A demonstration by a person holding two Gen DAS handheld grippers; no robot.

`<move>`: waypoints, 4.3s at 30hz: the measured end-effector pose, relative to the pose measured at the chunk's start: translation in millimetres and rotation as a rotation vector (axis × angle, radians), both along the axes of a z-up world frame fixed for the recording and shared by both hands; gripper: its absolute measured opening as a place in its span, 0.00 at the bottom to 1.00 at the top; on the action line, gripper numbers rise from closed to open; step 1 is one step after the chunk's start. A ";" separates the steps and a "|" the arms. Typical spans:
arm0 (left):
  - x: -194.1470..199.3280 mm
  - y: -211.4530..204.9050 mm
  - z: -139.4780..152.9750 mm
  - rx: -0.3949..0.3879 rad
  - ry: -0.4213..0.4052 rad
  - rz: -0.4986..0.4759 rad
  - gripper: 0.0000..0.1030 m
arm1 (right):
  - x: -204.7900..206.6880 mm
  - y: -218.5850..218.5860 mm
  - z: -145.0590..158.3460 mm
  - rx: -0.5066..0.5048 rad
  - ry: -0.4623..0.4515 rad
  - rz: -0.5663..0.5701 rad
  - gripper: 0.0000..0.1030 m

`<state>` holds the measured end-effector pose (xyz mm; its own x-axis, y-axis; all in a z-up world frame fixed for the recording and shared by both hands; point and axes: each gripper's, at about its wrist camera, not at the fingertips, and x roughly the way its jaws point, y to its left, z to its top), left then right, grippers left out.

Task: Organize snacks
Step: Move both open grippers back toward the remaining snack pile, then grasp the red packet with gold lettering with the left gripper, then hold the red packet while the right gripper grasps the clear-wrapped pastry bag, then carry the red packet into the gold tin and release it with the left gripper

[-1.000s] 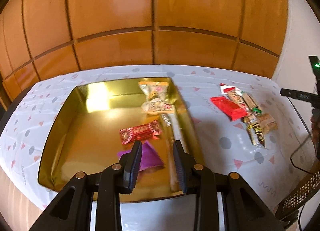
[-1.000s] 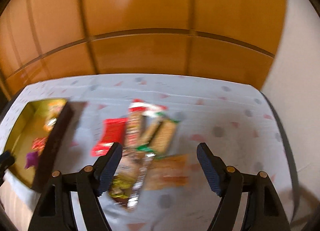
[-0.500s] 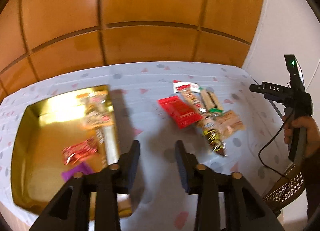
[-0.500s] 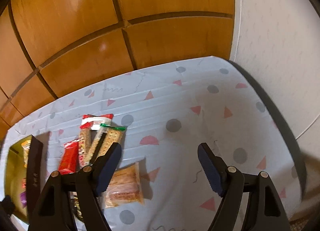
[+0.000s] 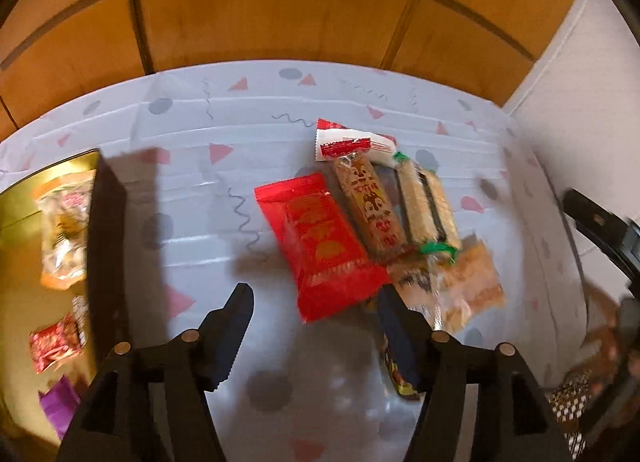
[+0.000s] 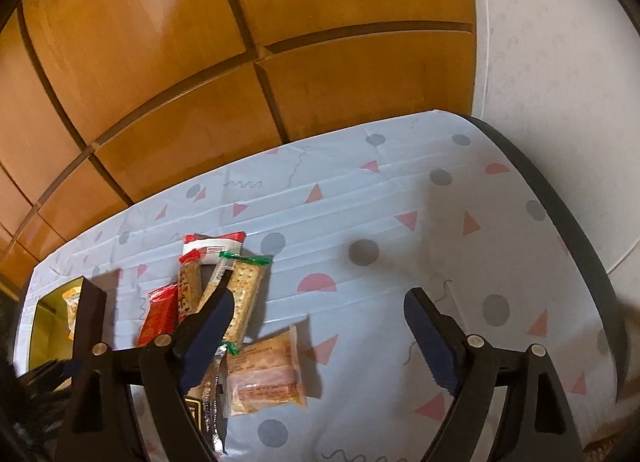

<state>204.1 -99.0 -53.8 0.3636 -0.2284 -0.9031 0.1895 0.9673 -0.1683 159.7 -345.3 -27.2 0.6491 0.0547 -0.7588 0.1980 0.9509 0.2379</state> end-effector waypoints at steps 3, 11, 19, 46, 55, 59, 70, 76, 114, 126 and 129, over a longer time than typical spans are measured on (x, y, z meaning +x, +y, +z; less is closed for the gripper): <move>15.1 -7.1 -5.9 -0.001 0.007 0.015 0.67 | -0.7 2.8 1.0 -0.007 -0.006 0.013 0.88; 57.6 -15.3 -36.0 0.018 0.086 0.022 0.67 | 0.7 8.3 -0.5 -0.005 0.000 0.053 0.89; 44.8 3.1 -39.3 0.015 0.058 0.018 0.39 | 2.0 4.8 -4.1 0.001 0.018 0.034 0.89; -110.5 20.1 -39.4 0.108 -0.191 -0.143 0.40 | 14.5 28.0 -41.7 -0.041 0.191 0.115 0.71; -114.4 22.6 -41.5 0.076 -0.219 -0.153 0.40 | 36.2 53.2 -52.5 -0.147 0.210 0.190 0.44; -114.6 25.1 -41.7 0.059 -0.216 -0.158 0.41 | 59.6 66.1 -70.8 -0.191 0.277 0.234 0.43; -114.6 25.9 -41.7 0.048 -0.214 -0.168 0.41 | 25.5 71.2 -84.8 -0.195 0.476 0.426 0.52; -113.2 26.8 -42.1 0.036 -0.212 -0.153 0.42 | 6.1 61.5 -61.2 -0.123 0.474 0.475 0.87; -113.9 31.1 -31.8 0.005 -0.184 -0.120 0.37 | 1.9 104.7 -90.3 -0.292 0.348 0.335 0.58; -103.6 148.0 70.2 -0.199 -0.273 0.091 0.36 | -5.5 111.7 -86.9 -0.319 0.332 0.343 0.58; -83.5 189.8 69.6 -0.173 -0.255 0.196 0.36 | -4.1 108.2 -86.2 -0.322 0.332 0.347 0.58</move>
